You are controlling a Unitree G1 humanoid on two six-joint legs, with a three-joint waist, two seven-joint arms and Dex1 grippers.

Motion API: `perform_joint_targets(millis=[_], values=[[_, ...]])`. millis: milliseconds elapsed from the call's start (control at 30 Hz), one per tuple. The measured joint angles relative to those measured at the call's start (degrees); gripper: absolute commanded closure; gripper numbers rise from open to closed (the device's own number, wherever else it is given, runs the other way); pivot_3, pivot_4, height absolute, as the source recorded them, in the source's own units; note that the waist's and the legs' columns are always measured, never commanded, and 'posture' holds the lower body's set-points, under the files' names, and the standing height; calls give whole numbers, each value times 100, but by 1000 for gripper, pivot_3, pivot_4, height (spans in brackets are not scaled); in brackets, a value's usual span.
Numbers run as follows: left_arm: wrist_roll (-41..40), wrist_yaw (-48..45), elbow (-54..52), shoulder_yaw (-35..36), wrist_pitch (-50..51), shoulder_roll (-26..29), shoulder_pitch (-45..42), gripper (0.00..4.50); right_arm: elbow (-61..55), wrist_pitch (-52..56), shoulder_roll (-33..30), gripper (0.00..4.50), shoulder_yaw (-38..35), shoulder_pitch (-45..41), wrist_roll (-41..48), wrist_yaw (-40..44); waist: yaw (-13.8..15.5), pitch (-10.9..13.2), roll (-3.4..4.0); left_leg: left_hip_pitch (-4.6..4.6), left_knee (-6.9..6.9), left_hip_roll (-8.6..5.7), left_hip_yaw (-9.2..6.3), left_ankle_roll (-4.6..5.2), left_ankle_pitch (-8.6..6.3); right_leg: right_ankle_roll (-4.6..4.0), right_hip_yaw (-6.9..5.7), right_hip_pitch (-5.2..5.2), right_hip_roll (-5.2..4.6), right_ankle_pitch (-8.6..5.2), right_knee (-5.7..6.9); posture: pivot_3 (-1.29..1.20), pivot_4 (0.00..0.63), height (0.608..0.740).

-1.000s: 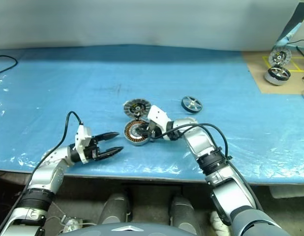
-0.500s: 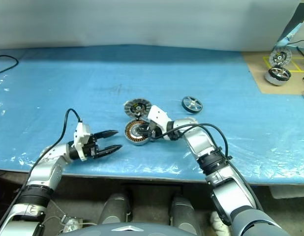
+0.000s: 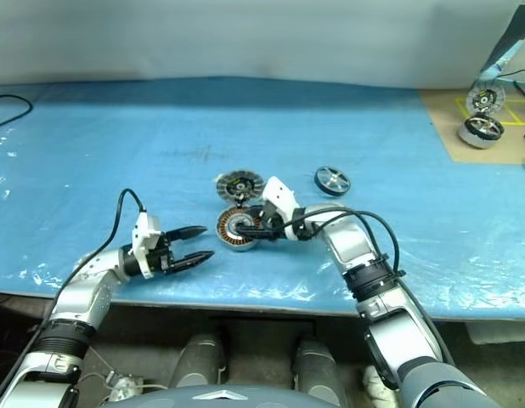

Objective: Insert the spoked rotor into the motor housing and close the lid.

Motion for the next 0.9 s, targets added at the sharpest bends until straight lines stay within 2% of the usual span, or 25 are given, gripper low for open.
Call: perform_joint_targets(millis=[67,233,733,900], values=[[-2,-20,1,1,-1,21,15,1051,-111,55,50,2657,-117,-55,77,-17,-3,0,0,0,0,1,1,0,0,0,0,0,0,0,0,0,150,740],[-22,-93,1,24,-4,73,82,1051,-135,-21,101,4482,-101,-9,53,-44,-3,0,0,-2,-2,1,1,-1,0,0,0,-3,0,0,0,0,150,740],[-23,32,-111,59,22,48,71,1051,815,-601,444,4482,230,-224,-477,-438,-10,0,0,-2,-2,0,3,-2,0,0,0,-3,0,0,0,0,150,740],[3,48,-111,-12,21,39,-1,1051,1079,-1217,357,4482,557,-401,-992,-598,-13,-1,-1,14,-1,0,3,-3,-1,0,0,11,0,0,1,0,150,740]])
